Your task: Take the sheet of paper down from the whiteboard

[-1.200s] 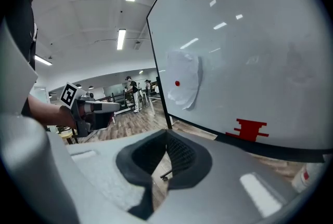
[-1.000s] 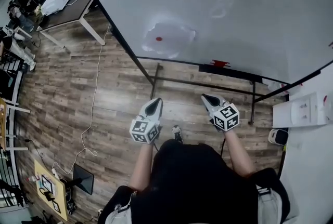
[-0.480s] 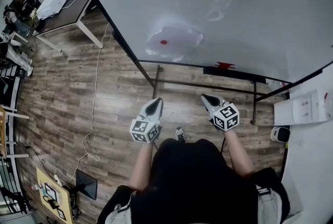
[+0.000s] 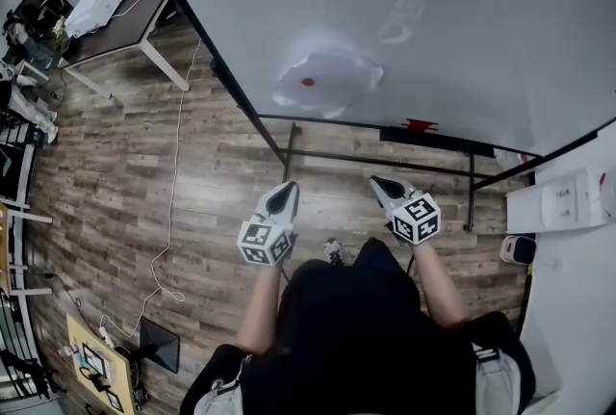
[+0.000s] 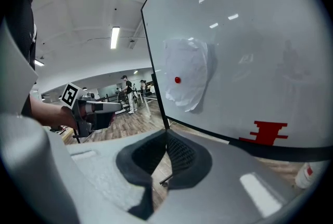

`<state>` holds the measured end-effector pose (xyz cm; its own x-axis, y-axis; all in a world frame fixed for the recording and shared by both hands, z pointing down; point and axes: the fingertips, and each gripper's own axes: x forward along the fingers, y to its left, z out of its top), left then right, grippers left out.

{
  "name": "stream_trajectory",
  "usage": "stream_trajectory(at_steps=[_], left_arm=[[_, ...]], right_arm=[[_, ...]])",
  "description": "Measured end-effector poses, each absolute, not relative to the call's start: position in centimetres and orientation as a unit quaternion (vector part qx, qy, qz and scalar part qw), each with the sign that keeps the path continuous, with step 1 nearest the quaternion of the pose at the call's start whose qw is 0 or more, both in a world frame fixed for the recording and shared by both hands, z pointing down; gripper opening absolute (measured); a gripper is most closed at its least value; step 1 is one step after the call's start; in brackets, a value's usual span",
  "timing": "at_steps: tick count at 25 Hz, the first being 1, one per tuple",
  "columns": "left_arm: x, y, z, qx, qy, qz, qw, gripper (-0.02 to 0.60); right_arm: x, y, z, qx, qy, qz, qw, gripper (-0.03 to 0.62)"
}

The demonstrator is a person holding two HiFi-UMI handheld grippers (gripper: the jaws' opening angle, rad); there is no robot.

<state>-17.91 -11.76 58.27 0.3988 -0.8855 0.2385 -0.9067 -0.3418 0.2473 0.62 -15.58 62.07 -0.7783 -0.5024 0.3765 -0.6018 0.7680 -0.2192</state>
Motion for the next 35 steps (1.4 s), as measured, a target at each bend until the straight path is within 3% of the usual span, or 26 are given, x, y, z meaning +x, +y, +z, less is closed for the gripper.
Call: stream_trajectory(at_steps=[35], left_arm=[[-14.0, -22.5, 57.1, 0.752, -0.637, 0.013, 0.169, 0.014]], right_arm=[[2.2, -30.7, 61.1, 0.182, -0.96, 0.155, 0.147, 0.005]])
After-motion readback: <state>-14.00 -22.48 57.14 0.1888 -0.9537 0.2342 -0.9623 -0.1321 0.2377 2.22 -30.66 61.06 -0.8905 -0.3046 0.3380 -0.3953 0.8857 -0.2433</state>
